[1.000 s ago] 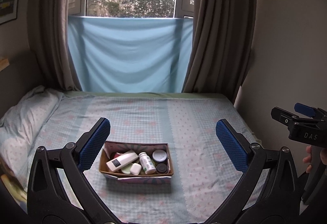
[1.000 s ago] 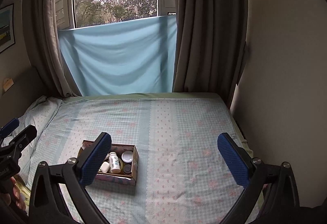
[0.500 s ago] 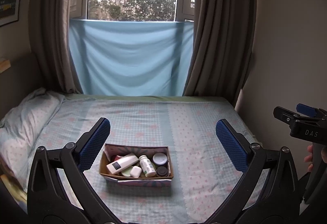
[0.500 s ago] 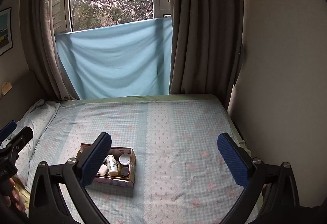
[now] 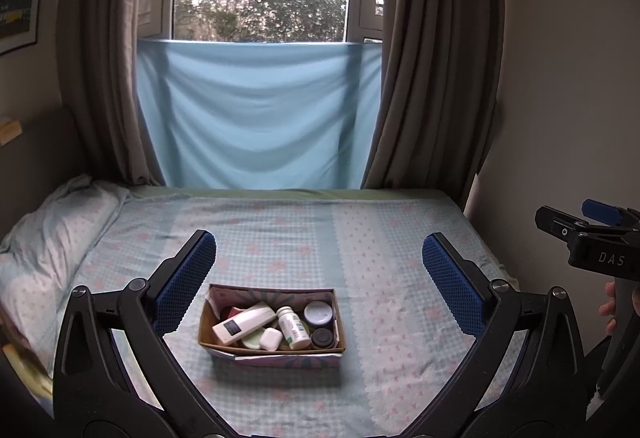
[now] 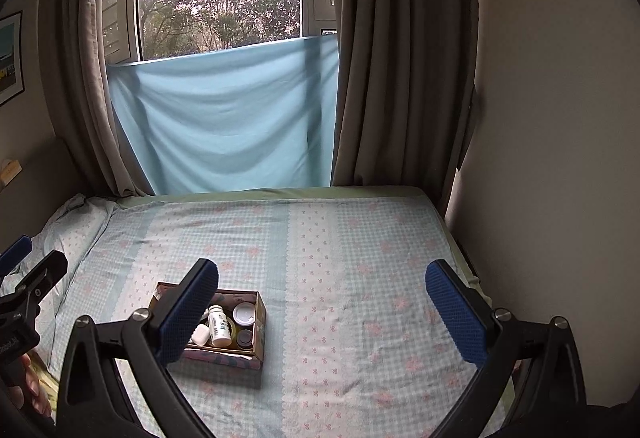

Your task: Organize rigid objects

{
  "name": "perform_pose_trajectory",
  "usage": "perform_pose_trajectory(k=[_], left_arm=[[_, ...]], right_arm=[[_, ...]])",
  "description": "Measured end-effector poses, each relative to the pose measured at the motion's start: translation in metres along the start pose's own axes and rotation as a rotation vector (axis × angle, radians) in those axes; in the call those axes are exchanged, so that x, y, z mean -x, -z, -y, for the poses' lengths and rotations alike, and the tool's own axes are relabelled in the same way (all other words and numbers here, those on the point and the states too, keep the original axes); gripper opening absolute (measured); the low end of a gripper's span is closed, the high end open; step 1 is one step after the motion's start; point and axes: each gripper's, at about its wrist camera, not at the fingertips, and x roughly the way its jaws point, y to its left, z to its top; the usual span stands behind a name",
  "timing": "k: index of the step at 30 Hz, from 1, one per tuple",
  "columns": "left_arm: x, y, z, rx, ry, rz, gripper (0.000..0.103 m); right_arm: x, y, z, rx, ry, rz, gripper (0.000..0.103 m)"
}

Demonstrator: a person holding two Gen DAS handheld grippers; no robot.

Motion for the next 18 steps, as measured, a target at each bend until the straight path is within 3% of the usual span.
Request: perform_pose_trajectory(k=[18], left_arm=[[-0.0065,-0.0037,-0.0085,-0.004,-0.034,-0.004,0.103]], right_arm=[[-0.0034,-0.0073,-0.0079,0.008,0.010,0.000,0.103]])
